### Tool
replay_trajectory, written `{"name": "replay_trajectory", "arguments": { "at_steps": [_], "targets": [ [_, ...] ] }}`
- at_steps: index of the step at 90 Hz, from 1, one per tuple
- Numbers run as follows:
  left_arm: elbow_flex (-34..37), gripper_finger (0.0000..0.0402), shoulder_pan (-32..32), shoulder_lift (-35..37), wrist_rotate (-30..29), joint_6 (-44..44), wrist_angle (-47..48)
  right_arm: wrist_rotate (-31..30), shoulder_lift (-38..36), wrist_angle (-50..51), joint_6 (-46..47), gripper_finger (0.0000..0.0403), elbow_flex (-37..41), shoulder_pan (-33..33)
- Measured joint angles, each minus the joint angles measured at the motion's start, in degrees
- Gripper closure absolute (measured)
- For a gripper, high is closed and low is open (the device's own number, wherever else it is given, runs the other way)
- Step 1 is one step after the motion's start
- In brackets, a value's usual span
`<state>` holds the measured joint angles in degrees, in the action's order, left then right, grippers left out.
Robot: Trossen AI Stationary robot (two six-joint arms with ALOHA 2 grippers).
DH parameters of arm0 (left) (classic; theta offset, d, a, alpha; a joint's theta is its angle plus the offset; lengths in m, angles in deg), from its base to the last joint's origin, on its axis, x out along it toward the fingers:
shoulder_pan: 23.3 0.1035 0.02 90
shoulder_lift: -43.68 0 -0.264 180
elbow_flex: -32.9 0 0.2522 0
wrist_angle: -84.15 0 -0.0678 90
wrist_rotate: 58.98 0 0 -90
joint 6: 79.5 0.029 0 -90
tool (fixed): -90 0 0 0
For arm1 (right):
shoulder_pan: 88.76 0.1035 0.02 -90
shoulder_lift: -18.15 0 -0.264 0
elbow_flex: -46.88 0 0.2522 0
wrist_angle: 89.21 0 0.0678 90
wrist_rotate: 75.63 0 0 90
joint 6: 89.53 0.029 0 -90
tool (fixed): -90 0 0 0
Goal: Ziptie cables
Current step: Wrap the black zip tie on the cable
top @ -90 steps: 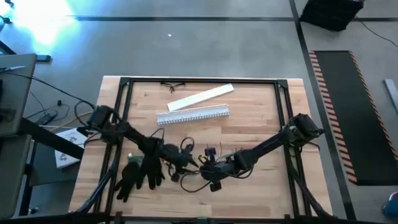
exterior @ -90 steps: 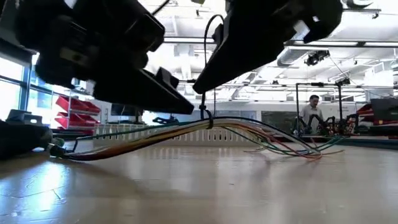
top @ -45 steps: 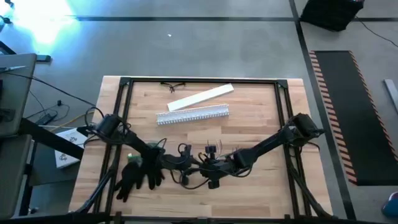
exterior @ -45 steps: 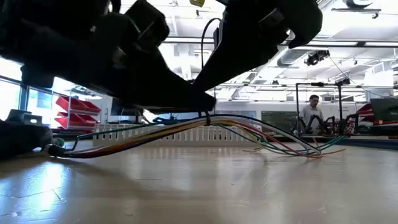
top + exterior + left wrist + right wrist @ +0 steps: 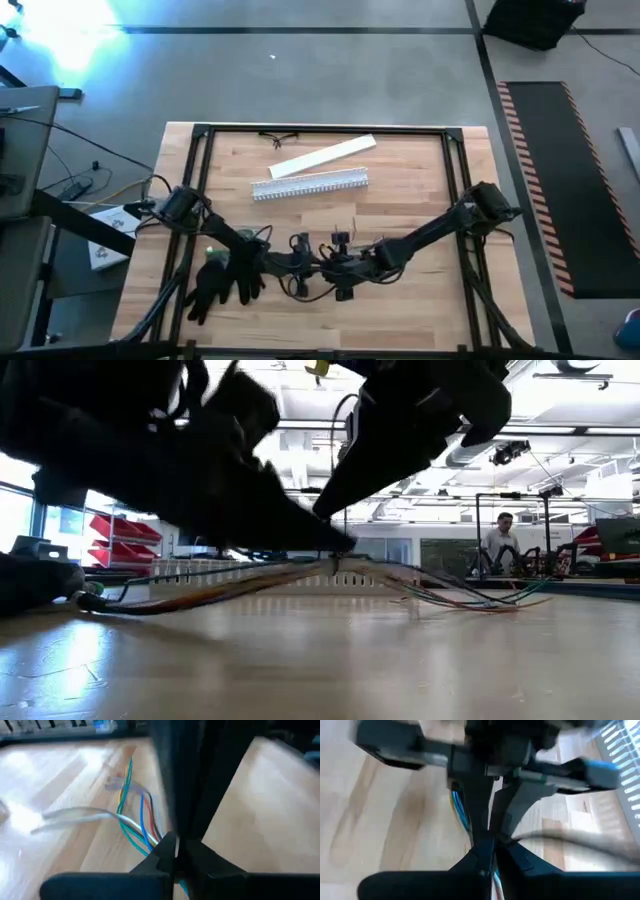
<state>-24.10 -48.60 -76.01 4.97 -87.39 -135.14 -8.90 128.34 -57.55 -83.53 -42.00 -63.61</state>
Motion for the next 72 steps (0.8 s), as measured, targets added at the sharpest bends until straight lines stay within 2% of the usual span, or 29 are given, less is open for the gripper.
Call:
{"name": "replay_trajectory", "arguments": {
  "at_steps": [10,19,32,41,50,60,72],
  "targets": [
    [-1.3,0.0400,0.0,-3.6,0.6,-0.9,-0.4,-0.3,-0.1,6.3,0.2,0.0403,-3.5,0.2],
    [-1.9,0.0401,0.0,-3.8,1.2,0.0,0.6,-1.5,-0.3,11.2,0.2,0.0403,-6.4,0.7],
    [-1.8,0.0400,0.0,-0.7,1.9,1.6,5.3,-2.5,-0.3,15.4,2.9,0.0403,-8.9,1.5],
    [-1.7,0.0389,0.0,2.3,2.5,3.3,10.8,0.3,-0.4,16.5,5.6,0.0403,-8.5,2.0],
    [-1.6,0.0366,-0.1,6.3,5.6,5.3,18.0,2.9,-0.4,18.6,9.3,0.0397,-7.3,2.9],
    [-1.6,0.0328,-0.3,11.9,6.8,5.5,28.0,6.4,-0.4,21.2,13.5,0.0365,-6.7,4.0],
    [-1.6,0.0287,-0.7,19.8,6.8,4.4,40.6,7.5,-0.4,24.2,16.1,0.0292,-6.7,5.6]
  ]
}}
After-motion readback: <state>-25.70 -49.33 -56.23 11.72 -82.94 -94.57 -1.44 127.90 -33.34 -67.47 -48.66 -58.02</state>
